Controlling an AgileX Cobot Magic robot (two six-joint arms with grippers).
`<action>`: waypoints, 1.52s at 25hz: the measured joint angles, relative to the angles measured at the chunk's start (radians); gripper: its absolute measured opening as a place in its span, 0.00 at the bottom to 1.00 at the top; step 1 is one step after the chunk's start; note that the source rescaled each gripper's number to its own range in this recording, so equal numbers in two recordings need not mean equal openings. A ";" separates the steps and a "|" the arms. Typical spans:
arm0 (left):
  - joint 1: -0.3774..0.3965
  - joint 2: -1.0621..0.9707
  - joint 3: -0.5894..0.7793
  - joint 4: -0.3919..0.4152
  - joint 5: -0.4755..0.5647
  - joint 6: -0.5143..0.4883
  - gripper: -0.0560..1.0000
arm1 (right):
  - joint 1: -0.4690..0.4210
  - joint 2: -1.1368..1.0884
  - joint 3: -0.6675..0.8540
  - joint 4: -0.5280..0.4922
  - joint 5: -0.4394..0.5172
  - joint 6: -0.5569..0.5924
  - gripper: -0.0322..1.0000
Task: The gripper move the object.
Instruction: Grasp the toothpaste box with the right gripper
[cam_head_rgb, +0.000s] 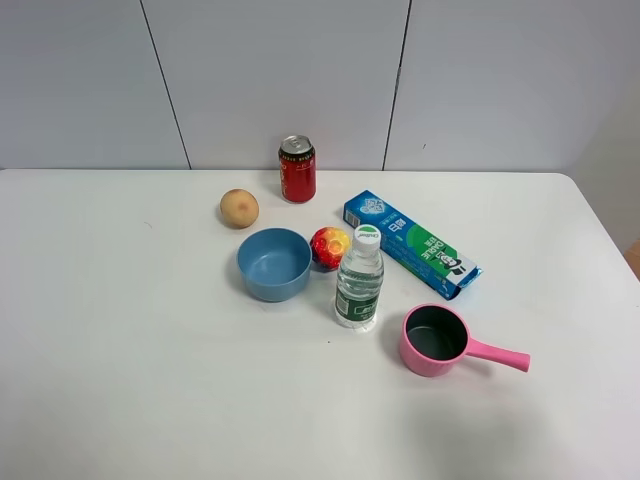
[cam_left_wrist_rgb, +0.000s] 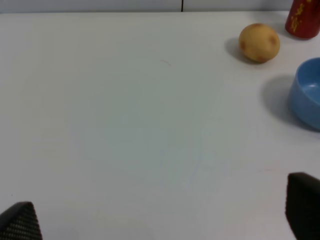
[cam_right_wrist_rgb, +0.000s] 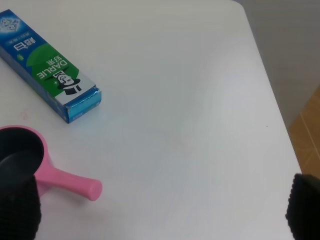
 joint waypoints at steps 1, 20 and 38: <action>0.000 0.000 0.000 0.000 0.000 0.000 1.00 | 0.000 0.000 0.000 0.000 0.000 0.000 1.00; 0.000 0.000 0.000 0.000 0.000 0.000 1.00 | 0.000 0.000 0.000 0.000 0.000 0.001 1.00; 0.000 0.000 0.000 0.000 0.000 0.000 1.00 | 0.000 0.820 -0.473 -0.034 0.051 -0.303 1.00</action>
